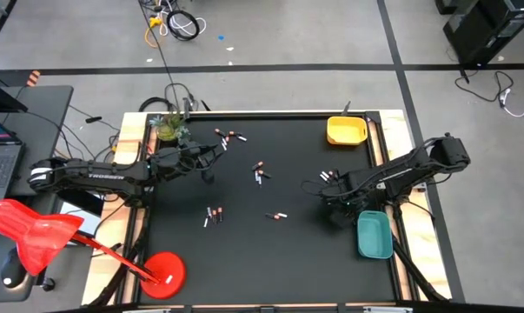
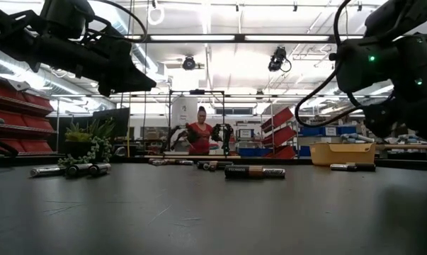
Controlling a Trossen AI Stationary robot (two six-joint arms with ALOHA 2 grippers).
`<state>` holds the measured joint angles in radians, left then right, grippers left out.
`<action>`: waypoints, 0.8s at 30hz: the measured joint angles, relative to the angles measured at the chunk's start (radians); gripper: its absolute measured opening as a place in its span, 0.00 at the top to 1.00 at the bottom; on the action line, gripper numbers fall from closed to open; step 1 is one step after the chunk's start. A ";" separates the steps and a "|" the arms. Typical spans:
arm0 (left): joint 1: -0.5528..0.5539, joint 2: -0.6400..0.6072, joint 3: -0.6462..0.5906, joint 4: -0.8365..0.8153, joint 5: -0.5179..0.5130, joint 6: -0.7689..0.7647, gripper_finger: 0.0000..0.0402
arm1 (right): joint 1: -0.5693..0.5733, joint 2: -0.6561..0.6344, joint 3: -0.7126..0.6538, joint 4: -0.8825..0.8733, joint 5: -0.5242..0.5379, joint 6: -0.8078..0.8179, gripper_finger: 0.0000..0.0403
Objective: Sort batteries
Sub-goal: Put the black battery into the yellow bin
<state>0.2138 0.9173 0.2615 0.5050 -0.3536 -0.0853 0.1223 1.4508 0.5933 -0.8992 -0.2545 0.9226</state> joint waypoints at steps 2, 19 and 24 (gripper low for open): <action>0.000 0.000 0.000 0.003 0.000 0.000 0.61 | 0.001 0.001 0.004 -0.003 0.013 -0.012 0.57; 0.000 0.000 0.000 0.017 0.000 0.002 0.61 | 0.003 0.006 0.052 -0.047 0.085 -0.069 0.88; 0.000 0.000 0.000 0.022 0.000 0.002 0.61 | -0.001 -0.028 0.108 -0.061 0.201 -0.097 0.88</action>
<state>0.2140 0.9173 0.2615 0.5266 -0.3538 -0.0830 0.1215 1.4226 0.7008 -0.9605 -0.0534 0.8257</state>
